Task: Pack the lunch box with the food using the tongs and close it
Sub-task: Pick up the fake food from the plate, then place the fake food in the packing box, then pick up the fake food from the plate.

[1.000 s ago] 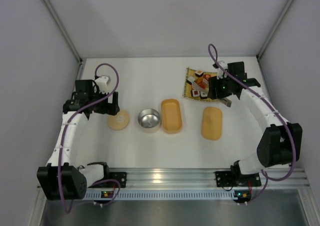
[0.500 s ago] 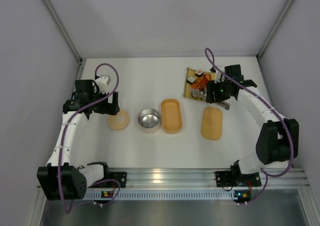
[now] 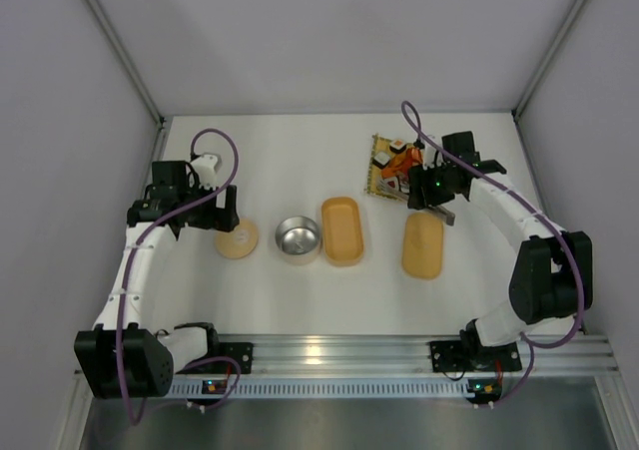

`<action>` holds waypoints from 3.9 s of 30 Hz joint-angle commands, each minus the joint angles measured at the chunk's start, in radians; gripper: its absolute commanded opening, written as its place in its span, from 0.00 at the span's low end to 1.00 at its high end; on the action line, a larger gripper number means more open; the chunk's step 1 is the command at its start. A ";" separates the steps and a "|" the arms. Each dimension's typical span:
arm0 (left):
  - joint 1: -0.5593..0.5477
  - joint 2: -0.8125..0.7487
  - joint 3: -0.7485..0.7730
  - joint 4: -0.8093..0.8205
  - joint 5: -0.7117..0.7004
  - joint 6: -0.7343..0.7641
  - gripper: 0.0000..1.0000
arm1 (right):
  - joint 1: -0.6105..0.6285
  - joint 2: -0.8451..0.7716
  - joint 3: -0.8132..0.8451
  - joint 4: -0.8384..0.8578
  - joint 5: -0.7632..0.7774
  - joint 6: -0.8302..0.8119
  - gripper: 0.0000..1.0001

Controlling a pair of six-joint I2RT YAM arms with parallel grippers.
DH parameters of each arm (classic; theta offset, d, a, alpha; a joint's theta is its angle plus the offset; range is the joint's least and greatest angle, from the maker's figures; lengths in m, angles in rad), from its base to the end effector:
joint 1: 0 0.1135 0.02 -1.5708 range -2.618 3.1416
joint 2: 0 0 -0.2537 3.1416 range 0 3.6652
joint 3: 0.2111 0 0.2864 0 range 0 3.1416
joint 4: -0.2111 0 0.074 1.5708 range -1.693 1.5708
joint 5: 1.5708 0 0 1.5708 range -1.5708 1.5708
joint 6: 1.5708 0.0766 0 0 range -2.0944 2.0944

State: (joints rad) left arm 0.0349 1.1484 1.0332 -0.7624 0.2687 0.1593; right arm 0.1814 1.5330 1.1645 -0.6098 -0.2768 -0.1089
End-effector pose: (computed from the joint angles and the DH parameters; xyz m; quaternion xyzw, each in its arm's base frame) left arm 0.2961 -0.0100 0.2586 0.1034 0.9274 -0.0928 0.3473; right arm 0.3658 0.0884 0.1996 -0.1769 0.9315 0.1423 0.2842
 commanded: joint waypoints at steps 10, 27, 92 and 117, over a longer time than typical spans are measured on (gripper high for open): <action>-0.001 -0.013 -0.007 0.020 -0.006 0.006 0.98 | 0.026 -0.037 -0.008 0.044 0.025 -0.018 0.47; -0.001 -0.029 -0.005 0.011 -0.013 0.011 0.98 | 0.026 -0.132 0.098 -0.102 -0.001 -0.064 0.25; -0.001 -0.038 -0.016 0.006 -0.022 0.013 0.98 | 0.560 -0.002 0.397 -0.211 0.153 -0.135 0.49; -0.001 -0.001 -0.022 0.015 0.032 0.028 0.98 | 0.029 0.217 0.426 -0.019 0.053 -0.055 0.50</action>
State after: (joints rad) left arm 0.0349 1.1439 0.9974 -0.7670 0.2626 0.1726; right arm 0.2325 1.7378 1.5219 -0.7322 -0.1886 -0.1558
